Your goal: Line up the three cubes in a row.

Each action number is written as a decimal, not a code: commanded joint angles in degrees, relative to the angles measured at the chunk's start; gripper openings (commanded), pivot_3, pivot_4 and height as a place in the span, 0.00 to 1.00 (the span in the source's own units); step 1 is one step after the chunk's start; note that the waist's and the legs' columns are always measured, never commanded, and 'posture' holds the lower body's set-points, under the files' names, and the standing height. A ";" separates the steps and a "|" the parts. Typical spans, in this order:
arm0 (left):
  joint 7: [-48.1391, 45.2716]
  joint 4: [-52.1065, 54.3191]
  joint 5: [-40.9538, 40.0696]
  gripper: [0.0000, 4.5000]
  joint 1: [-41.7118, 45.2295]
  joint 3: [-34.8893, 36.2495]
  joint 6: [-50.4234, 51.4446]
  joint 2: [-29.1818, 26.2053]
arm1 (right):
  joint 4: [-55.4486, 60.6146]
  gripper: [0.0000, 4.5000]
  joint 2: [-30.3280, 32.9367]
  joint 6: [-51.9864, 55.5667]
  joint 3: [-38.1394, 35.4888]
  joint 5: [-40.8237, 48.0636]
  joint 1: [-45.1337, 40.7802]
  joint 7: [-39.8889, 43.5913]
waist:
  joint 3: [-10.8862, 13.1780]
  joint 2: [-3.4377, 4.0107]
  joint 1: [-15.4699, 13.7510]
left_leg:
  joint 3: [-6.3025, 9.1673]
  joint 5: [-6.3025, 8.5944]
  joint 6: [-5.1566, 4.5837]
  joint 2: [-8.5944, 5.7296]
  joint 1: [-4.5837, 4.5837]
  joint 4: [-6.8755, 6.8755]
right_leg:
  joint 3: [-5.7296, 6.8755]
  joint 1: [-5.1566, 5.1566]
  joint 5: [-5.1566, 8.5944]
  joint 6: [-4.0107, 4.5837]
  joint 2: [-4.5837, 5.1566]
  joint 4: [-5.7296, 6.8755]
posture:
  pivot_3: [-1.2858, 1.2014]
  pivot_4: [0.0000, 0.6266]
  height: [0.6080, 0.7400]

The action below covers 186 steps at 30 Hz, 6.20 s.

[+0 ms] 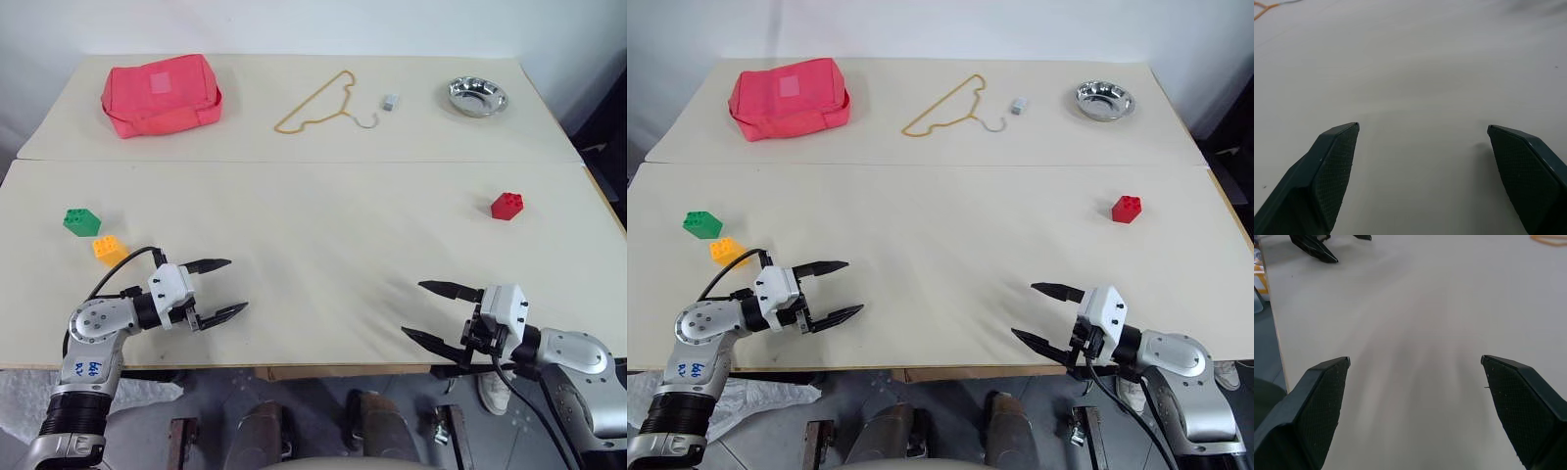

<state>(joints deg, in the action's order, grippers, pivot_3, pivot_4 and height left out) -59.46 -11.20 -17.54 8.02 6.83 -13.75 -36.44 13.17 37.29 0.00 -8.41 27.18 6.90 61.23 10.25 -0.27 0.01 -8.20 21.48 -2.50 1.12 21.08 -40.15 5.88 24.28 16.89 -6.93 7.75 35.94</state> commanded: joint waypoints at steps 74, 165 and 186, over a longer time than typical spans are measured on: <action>-0.89 12.86 -9.86 1.00 5.47 -4.33 20.14 8.24 | -39.36 0.33 3.57 0.49 13.58 -9.97 -47.42 22.15 | -0.21 0.58 0.38 | 0.90 -0.01 -0.06 -0.08 0.04 -0.14 | 0.70 -0.75 -0.02 -0.11 -0.03 -0.50 | 0.52 0.24 1.00; 25.14 -20.35 0.60 0.34 31.42 11.70 37.33 -16.13 | -5.87 1.00 -11.65 2.85 4.56 5.89 -24.50 4.05 | -0.10 0.06 0.21 | 1.34 -0.01 0.02 -0.36 0.10 -0.02 | 1.74 -0.86 0.03 -0.08 0.26 -0.39 | 0.52 0.24 1.00; -13.72 -7.85 12.14 0.34 44.62 -28.11 23.40 7.13 | -4.71 1.00 -2.48 1.71 -11.49 6.78 -8.78 0.86 | -0.06 0.01 -0.73 | 1.14 -0.05 0.08 -0.46 0.14 -0.16 | 1.68 -0.87 0.04 -0.07 0.13 -0.42 | 0.52 0.24 1.00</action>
<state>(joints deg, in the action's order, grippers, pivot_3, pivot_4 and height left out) -76.32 -17.83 -10.34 50.21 -17.85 11.79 -31.58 5.40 34.29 2.45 -17.69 33.12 -3.03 63.16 10.19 -0.26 -0.72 -7.03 21.42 -2.43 0.65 21.24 -40.31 7.58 23.41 16.94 -7.00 7.88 35.51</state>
